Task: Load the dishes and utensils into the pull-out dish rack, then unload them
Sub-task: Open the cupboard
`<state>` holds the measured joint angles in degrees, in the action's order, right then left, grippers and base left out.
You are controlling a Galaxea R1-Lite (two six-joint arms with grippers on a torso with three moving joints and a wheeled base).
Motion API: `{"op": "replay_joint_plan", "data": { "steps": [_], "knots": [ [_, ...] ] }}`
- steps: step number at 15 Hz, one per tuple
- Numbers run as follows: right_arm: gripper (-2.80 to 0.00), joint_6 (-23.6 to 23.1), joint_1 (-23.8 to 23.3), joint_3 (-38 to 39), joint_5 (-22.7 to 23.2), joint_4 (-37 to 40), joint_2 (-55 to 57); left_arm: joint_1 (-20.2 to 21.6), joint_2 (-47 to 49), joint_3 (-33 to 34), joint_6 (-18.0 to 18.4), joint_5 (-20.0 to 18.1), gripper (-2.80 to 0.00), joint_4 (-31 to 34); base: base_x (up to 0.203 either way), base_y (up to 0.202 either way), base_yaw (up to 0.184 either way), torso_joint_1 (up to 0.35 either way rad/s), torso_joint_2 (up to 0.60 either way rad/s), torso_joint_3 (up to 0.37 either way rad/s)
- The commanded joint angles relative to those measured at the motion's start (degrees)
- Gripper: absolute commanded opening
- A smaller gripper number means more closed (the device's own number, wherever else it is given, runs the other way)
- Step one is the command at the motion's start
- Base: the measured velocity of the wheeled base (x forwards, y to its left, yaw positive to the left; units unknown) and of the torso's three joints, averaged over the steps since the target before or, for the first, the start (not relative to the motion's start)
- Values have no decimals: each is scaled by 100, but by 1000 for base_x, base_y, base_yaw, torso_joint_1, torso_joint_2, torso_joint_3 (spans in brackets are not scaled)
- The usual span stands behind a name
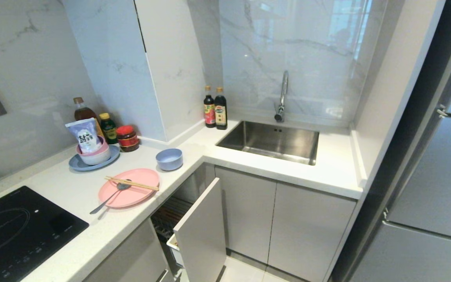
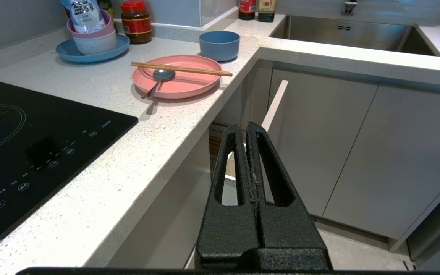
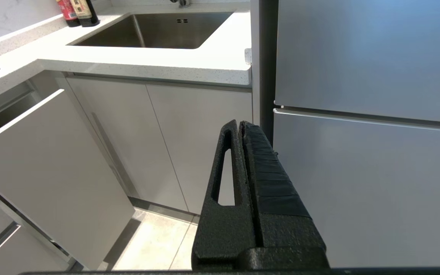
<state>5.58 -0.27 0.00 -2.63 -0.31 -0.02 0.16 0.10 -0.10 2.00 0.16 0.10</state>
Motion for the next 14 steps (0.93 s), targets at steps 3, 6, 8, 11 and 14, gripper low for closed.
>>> {"op": "replay_joint_plan", "data": {
  "steps": [3,6,8,11,14],
  "knots": [
    [-280,4,0,0,0,-4,-24,2,-1,1,2,2,-280,-1,0,0,0,0,0,0],
    [-280,4,0,0,0,-4,-24,2,-1,1,2,2,-280,-1,0,0,0,0,0,0],
    [-280,4,0,0,0,-4,-17,2,7,1,3,2,-280,-1,0,0,0,0,0,0],
    [-280,4,0,0,0,-4,-20,2,-1,1,2,2,-280,-1,0,0,0,0,0,0],
    [-280,4,0,0,0,-4,-21,2,0,1,2,2,-280,-1,0,0,0,-94,209,95]
  ]
}}
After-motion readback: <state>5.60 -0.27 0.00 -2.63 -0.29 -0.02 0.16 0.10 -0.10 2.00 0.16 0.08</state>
